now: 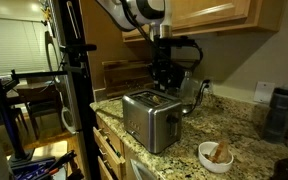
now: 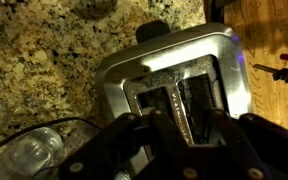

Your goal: Take the slice of the bread at the left and place it in the top compartment of the toaster then take the remaining slice of bread and put it in the bottom compartment of the toaster

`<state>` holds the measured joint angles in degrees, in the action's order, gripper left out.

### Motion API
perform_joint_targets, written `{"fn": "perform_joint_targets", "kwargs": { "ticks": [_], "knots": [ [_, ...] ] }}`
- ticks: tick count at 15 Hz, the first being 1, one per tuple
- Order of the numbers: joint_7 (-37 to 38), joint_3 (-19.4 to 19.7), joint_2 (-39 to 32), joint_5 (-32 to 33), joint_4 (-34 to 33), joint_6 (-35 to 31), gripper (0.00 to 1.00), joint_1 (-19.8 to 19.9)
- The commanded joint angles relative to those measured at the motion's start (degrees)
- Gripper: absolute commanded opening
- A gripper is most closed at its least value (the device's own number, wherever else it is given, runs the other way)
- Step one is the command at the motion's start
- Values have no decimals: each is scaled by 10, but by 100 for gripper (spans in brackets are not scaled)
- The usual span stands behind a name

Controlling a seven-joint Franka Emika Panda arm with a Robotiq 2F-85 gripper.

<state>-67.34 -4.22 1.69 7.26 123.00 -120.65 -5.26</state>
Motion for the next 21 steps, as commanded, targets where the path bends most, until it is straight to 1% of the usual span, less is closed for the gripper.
{"fn": "perform_joint_targets", "kwargs": {
  "ticks": [1,6,9,11,14,21],
  "knots": [
    [-17,3,8,-2,10,-9,65,4],
    [10,13,11,4,12,-17,99,14],
    [50,26,15,3,16,-35,100,26],
    [90,36,19,3,20,-55,100,37],
    [156,48,20,6,23,-76,100,52],
    [338,71,23,36,45,-128,100,79]
  ]
}}
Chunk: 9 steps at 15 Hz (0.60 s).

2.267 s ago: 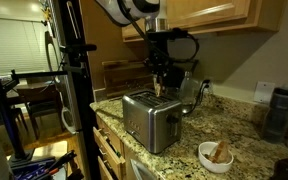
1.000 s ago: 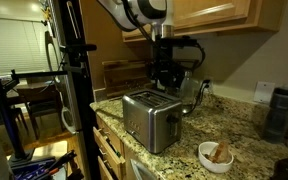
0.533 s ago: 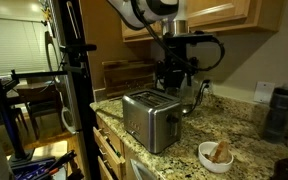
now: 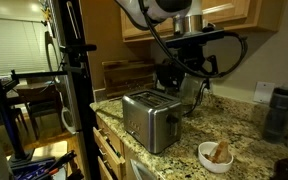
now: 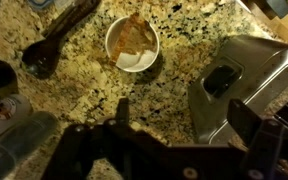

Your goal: Take the slice of the bread at the left and place it in the top compartment of the toaster then take the remaining slice of bread and put it in the bottom compartment of the toaster

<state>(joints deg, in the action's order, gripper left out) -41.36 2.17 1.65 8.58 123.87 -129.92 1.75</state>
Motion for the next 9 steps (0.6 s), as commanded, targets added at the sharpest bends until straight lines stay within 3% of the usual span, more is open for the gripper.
{"fn": "perform_joint_targets", "kwargs": {
  "ticks": [1,9],
  "knots": [
    [105,11,24,27,43,-45,100,12],
    [297,35,16,85,84,-109,100,40]
  ]
}}
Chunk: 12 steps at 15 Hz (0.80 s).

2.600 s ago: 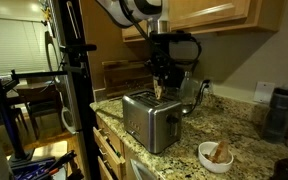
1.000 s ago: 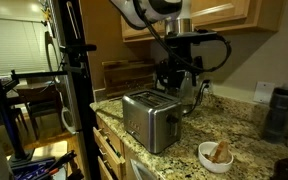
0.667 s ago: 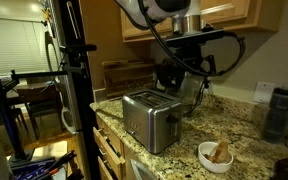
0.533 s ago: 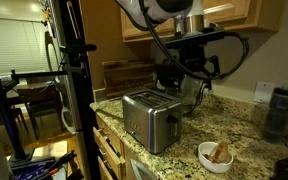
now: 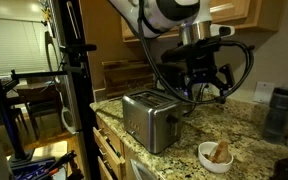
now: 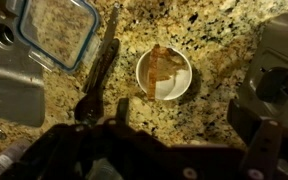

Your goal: Take the slice of the bread at the left and place it in the top compartment of the toaster then take the remaining slice of bread and put it in the bottom compartment of the toaster

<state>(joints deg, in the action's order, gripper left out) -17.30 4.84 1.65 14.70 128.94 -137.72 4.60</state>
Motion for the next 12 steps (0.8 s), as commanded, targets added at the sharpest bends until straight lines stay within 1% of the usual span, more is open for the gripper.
{"fn": "perform_joint_targets", "kwargs": {
  "ticks": [1,3,7,12],
  "knots": [
    [70,12,13,26,36,-35,100,14],
    [84,20,6,24,39,-43,100,22],
    [88,37,-22,8,30,-68,100,36],
    [64,46,-80,-53,5,-123,100,47]
  ]
}}
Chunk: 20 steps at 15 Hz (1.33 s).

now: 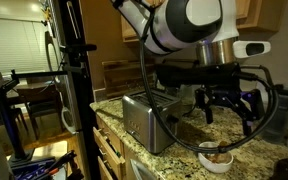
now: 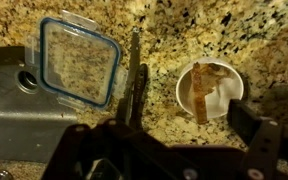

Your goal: Take the slice of the bread at the left and place it in the top compartment of the toaster then take the remaining slice of bread and put it in the bottom compartment of the toaster

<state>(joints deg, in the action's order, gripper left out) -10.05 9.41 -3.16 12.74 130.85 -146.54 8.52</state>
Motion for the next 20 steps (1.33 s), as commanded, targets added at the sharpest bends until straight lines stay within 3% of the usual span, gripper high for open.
{"fn": "perform_joint_targets", "kwargs": {
  "ticks": [1,4,5,20],
  "knots": [
    [-14,-2,-47,-49,-21,-43,100,8],
    [-34,-13,-82,-97,-49,-39,100,12],
    [-12,-7,-63,-70,-31,-35,100,5],
    [-7,-22,-116,-82,-58,-32,100,-2]
  ]
}}
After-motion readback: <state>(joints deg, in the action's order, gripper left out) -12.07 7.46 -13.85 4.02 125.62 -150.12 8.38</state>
